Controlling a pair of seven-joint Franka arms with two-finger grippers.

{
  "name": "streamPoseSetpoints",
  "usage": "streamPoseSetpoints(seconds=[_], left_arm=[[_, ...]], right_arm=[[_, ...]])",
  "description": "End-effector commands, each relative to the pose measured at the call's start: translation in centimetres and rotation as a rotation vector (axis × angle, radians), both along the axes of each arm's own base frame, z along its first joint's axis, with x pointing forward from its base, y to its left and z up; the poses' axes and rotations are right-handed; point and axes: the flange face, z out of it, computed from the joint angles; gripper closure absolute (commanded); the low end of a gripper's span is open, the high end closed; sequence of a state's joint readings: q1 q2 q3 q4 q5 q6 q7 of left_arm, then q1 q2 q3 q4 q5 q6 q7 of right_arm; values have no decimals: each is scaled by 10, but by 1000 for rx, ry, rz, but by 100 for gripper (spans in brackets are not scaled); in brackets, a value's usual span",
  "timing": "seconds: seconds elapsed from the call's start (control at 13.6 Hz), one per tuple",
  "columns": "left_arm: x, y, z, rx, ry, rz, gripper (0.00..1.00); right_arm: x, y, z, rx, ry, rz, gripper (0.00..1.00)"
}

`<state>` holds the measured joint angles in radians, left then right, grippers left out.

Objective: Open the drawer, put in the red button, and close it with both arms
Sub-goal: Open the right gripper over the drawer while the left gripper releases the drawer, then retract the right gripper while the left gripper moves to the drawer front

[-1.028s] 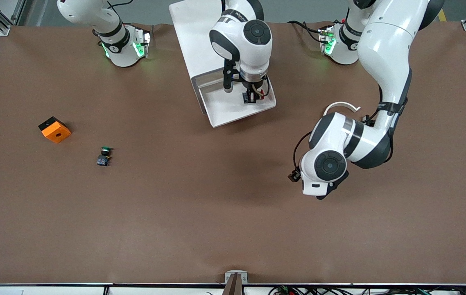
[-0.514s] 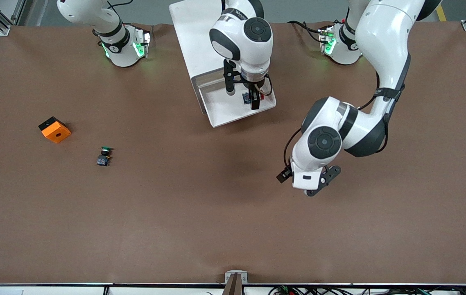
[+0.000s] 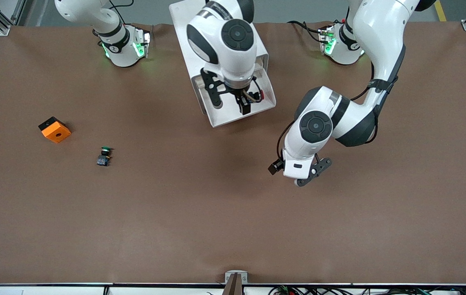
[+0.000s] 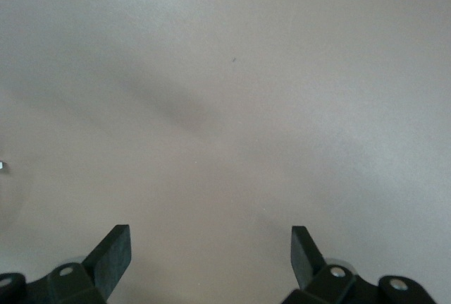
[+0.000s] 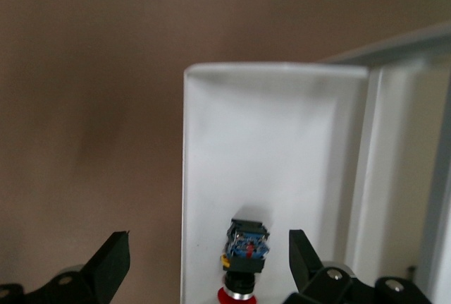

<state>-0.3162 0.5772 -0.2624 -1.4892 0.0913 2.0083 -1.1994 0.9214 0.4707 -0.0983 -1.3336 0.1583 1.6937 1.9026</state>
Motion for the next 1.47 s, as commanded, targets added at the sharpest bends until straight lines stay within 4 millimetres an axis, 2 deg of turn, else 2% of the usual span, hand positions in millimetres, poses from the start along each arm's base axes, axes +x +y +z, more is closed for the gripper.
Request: streamPoseSetpoints(seconds=[0.0, 0.22, 0.44, 0.73, 0.88, 1.17, 1.39], left_arm=[[-8, -2, 8, 7, -25, -35, 0], [-13, -5, 2, 11, -16, -119, 0], [-25, -21, -1, 45, -22, -197, 0], [-41, -41, -5, 65, -24, -242, 0], [-51, -56, -8, 63, -20, -251, 0], [-68, -78, -12, 67, -17, -270, 0], [-87, -99, -15, 71, -13, -274, 0]], right_arm=[[18, -50, 40, 35, 55, 191, 0], [49, -119, 71, 53, 87, 371, 0], [79, -201, 106, 50, 73, 591, 0], [114, -308, 130, 100, 64, 762, 0], [121, -352, 140, 110, 60, 845, 0], [129, -444, 144, 144, 64, 976, 0], [131, -498, 150, 166, 44, 1023, 0]])
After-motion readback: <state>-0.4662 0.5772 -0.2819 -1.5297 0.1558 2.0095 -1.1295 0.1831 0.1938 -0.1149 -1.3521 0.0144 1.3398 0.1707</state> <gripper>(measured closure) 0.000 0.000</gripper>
